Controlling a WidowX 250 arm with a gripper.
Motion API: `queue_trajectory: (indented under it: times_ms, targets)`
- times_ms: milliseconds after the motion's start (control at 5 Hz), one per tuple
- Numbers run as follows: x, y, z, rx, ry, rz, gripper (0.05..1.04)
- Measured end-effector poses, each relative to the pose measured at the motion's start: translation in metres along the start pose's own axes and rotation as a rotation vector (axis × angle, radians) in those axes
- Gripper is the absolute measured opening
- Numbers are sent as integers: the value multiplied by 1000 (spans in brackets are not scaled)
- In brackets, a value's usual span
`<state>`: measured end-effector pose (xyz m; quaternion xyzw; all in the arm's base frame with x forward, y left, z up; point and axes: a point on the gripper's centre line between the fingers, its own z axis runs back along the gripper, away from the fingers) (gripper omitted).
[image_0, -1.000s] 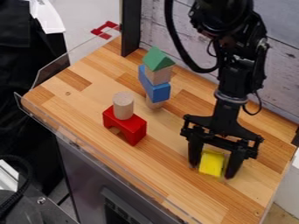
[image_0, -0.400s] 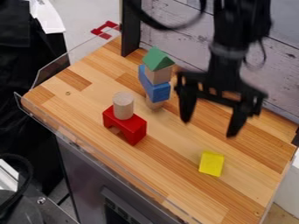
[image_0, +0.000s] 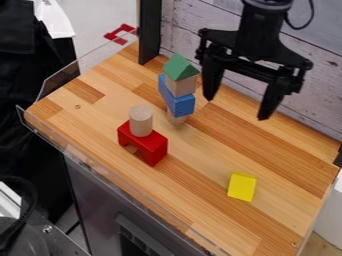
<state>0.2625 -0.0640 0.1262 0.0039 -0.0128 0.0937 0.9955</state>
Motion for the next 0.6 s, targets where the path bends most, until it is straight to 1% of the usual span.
queue_trajectory:
  times_ms: [200,400,600]
  targets:
    - [8,20,3,11,12,52,999]
    - [11,35,2,15,28,79,1000]
    - [9,40,-5,-38,53,121,999]
